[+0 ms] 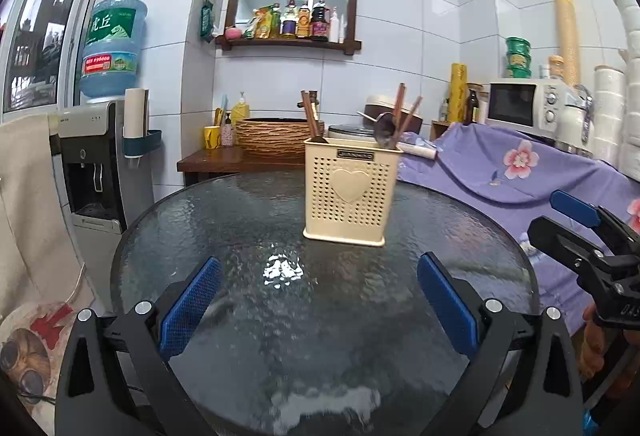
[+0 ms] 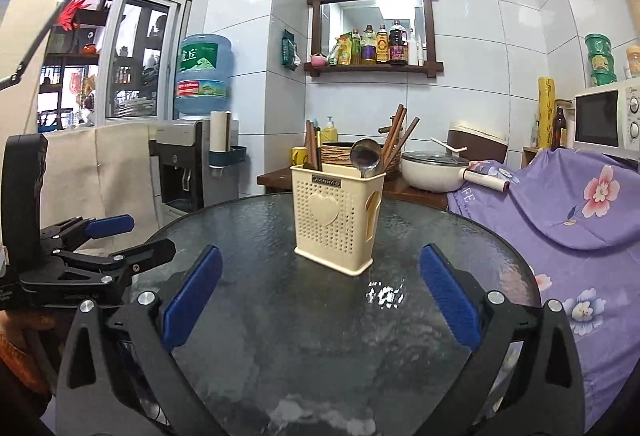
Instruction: Organize utensils
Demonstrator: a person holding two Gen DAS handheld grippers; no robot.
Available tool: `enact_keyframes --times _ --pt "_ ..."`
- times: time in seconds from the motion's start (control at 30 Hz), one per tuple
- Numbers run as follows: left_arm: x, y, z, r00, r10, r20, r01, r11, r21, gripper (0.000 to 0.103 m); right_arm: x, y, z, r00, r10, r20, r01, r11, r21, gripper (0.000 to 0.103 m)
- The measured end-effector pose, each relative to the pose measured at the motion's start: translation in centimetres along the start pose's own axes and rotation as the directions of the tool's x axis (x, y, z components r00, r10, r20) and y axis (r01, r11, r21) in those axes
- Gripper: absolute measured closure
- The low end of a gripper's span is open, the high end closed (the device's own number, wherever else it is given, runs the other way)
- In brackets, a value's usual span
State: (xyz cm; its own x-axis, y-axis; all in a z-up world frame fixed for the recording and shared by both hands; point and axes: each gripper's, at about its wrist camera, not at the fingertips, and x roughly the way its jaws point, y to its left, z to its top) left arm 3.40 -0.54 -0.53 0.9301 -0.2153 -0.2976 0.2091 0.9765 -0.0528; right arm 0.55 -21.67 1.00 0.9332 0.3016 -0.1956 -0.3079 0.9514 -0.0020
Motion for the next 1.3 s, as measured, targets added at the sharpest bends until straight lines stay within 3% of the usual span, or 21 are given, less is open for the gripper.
enact_keyframes --times 0.27,0.43,1.3 --pt "-4.3 -0.7 -0.5 0.998 -0.032 0.045 0.033 0.999 -0.010 0.006 -5.5 0.5 -1.3 0.999 0.021 0.031 -0.022 1.000 0.010 0.006" --pt "-4.8 -1.6 -0.7 0.998 -0.043 0.045 0.043 0.999 -0.007 0.006 -6.5 0.3 -1.1 0.999 0.027 0.036 -0.028 0.999 0.035 0.006" --pt "-4.7 -1.7 -0.6 0.997 -0.073 0.020 0.074 0.997 -0.031 0.006 -5.2 -0.4 -0.9 1.000 0.028 -0.001 -0.028 0.998 0.060 0.006"
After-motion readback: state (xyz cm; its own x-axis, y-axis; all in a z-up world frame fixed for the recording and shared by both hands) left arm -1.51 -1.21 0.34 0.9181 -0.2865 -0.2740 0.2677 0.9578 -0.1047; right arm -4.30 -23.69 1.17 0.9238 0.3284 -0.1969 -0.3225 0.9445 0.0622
